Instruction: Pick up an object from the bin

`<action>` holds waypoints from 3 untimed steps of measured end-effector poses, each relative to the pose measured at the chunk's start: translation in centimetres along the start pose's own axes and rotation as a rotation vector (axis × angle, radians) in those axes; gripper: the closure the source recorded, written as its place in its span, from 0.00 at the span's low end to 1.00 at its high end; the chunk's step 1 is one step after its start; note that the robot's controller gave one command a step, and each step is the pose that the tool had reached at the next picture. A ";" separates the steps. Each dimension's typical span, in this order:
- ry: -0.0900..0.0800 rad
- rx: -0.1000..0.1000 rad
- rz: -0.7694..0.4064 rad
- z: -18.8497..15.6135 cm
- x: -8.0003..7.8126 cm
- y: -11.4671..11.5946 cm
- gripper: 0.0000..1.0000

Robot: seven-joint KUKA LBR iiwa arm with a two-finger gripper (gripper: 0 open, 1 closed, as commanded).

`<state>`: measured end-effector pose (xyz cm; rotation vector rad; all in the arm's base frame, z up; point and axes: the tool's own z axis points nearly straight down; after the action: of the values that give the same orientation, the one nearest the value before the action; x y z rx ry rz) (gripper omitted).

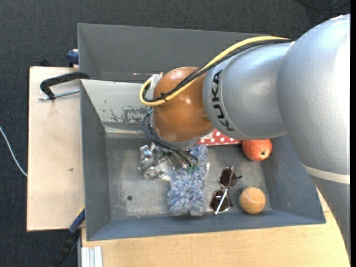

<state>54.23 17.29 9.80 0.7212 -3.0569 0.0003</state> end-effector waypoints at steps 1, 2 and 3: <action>-0.003 0.000 -0.316 -7.0 4.7 0.7 0.00; -0.003 -0.001 -0.317 -7.0 4.7 0.8 0.00; 0.000 -0.004 -0.469 2.4 4.2 -6.5 1.00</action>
Offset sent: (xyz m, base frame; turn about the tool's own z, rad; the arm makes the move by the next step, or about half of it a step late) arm 0.0000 0.0000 0.0000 0.0000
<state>53.38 9.58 7.43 1.4113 -2.8053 -0.0063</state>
